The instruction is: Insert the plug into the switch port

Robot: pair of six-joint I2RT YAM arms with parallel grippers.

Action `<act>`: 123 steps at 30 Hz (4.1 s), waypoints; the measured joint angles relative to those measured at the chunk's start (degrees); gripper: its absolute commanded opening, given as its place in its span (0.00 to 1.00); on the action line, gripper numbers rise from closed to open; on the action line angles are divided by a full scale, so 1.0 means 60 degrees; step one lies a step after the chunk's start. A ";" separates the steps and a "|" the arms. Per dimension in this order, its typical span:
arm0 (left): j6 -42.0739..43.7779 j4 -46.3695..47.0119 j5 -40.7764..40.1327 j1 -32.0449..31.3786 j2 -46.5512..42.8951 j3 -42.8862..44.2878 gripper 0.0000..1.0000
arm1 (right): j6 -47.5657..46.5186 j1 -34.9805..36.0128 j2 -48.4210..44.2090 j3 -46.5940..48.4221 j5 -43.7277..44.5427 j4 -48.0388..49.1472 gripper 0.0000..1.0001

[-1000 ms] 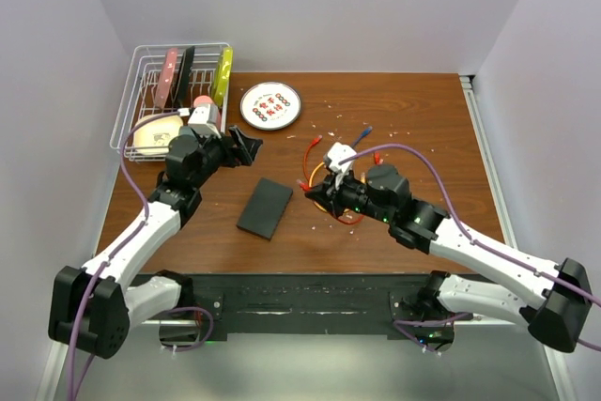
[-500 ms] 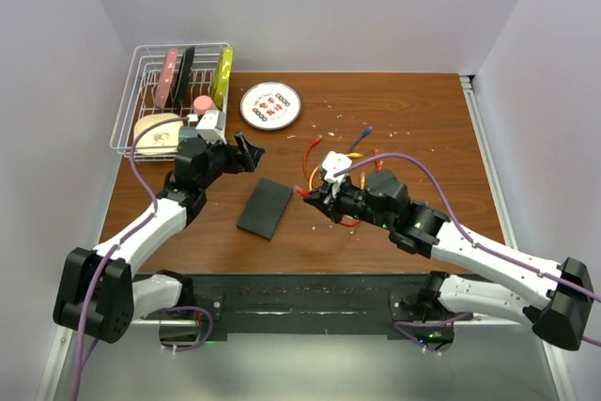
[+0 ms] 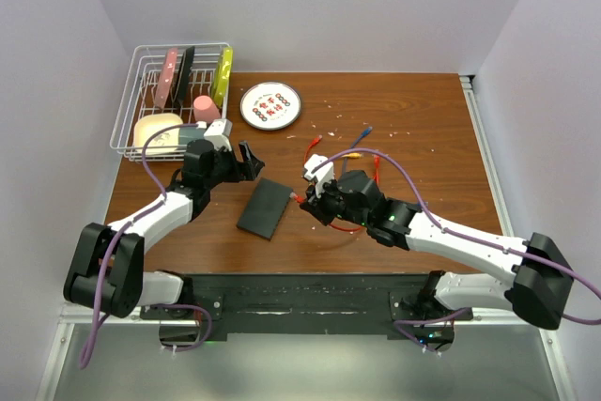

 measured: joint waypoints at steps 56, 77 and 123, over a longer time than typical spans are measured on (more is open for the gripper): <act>-0.1115 0.1738 0.2131 0.0820 0.0987 -0.2375 0.58 | 0.2007 0.1235 0.4929 0.0721 0.1169 0.0630 0.00; -0.1144 0.2193 0.2448 0.0827 0.1319 -0.2375 0.56 | 0.2040 0.1402 0.5140 0.0973 0.1395 0.0634 0.00; -0.1169 0.2856 0.2991 0.0903 0.1927 -0.2375 0.43 | 0.2335 0.2044 0.5268 0.0867 0.2390 0.1191 0.00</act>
